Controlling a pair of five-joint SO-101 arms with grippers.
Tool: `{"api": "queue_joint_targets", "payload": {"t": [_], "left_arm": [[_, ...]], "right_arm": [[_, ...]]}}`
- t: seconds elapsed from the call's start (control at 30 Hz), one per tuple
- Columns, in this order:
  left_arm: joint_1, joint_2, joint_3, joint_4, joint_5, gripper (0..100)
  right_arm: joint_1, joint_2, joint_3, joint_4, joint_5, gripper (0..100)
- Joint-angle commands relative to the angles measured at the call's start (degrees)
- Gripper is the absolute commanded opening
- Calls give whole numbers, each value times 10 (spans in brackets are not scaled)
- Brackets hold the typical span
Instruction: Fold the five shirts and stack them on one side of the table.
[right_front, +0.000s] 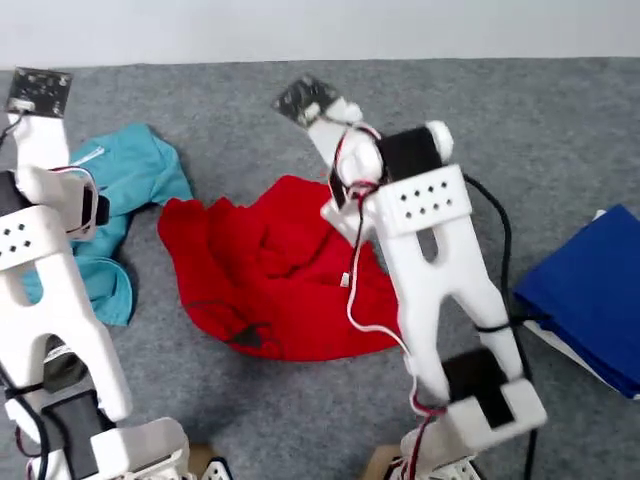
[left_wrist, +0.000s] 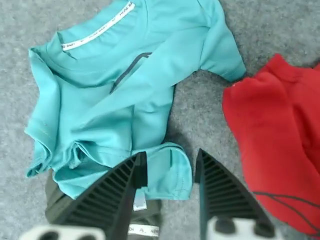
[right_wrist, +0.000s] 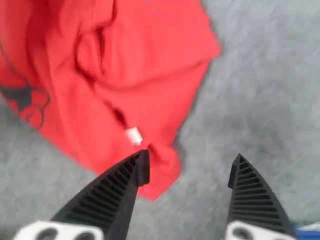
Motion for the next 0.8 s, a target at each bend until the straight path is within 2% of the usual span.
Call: {"api": "queue_joint_targets", "payload": {"t": [0.0,0.17,0.47,0.6,0.77], "left_arm": [[4,-17,4,-12,5,169],[4,-17,35,-40,5,169],[5,-17,93,-78,5,169],[4,-17,98,-77,5,169],[4,-21,98,-76,5,169]], "right_arm": [[1,-77,91,20,-4,263],[5,-83,214,10,-4,263],[6,-82,388,-161,-3,263],[13,-69,427,-221,-3,263],[56,14,415,-267,-4,258]]}}
